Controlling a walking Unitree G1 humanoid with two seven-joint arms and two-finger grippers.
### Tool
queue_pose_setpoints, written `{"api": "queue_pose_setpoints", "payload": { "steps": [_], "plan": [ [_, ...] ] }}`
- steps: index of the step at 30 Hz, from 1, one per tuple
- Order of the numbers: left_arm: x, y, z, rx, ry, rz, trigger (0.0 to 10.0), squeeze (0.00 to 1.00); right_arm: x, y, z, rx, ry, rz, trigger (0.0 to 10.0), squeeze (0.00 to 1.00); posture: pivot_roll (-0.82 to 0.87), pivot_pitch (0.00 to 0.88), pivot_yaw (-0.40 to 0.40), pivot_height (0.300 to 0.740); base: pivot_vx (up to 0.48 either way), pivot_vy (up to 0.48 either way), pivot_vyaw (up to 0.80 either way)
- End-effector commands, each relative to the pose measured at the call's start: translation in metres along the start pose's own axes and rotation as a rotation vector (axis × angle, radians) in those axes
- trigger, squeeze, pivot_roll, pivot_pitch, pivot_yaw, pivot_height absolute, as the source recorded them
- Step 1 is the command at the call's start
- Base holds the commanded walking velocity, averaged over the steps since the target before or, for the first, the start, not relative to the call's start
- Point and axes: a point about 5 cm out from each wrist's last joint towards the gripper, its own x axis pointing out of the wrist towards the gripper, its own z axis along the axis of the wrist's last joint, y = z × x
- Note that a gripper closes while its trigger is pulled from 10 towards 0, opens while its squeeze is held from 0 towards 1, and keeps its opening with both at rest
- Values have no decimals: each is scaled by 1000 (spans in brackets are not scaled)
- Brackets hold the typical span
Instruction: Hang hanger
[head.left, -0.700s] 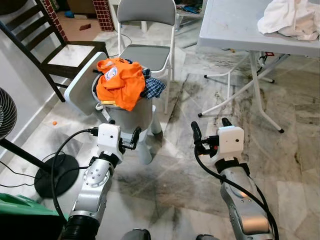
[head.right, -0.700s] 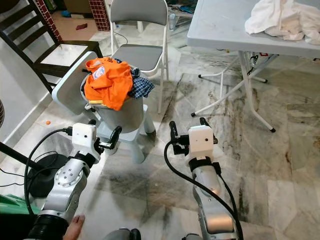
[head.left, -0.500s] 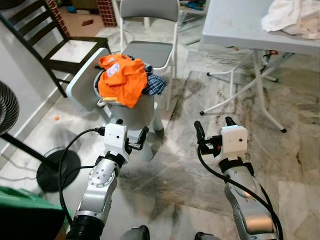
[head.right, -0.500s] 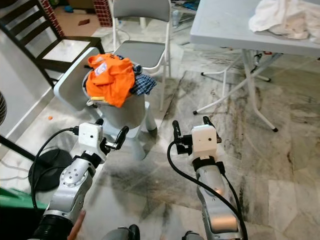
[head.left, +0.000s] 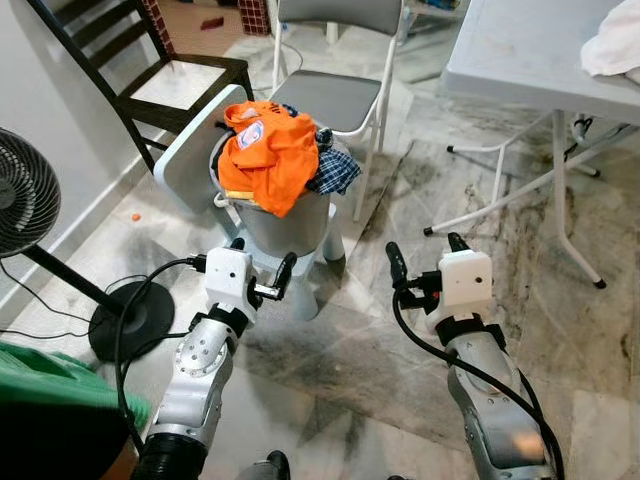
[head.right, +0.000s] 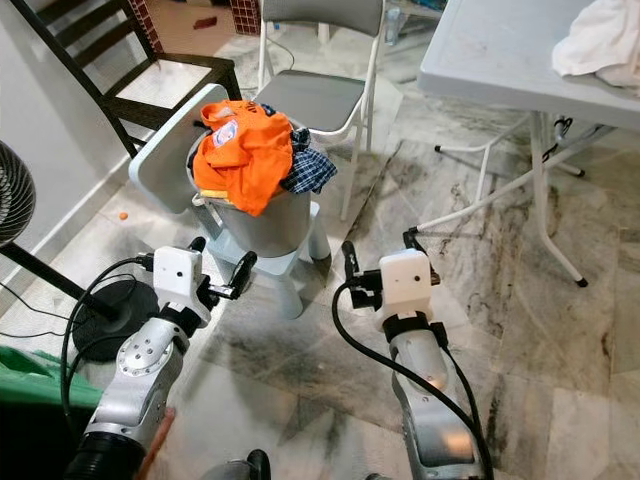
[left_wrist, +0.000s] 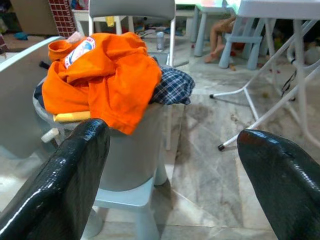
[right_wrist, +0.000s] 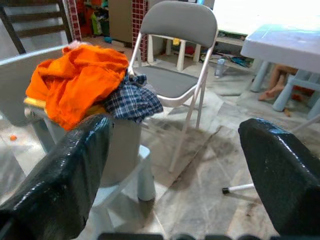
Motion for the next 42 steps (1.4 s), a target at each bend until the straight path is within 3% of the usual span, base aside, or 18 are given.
{"api": "queue_pose_setpoints", "payload": {
  "steps": [1, 10, 32, 42],
  "plan": [
    [0, -2, 1, -1, -8, -13, 10000, 0, -2, 0, 0, -4, -5, 4, 10000, 0, 24, 195, 49, 740, 319, 0, 0],
    [0, -2, 1, 0, -7, -17, 10000, 0, -2, 1, 0, -9, -4, 9, 10000, 0, 24, 199, 50, 740, 317, 0, 0],
    [2, -4, 1, -1, -4, -23, 10000, 0, -1, 3, -1, -13, -4, 19, 10000, 0, 25, 196, 53, 740, 310, 0, 590],
    [2, -5, 0, 2, -3, -25, 10000, 0, 0, 4, -2, 18, 7, 17, 10000, 0, 28, 192, 51, 740, 303, 0, -287]
  ]
}}
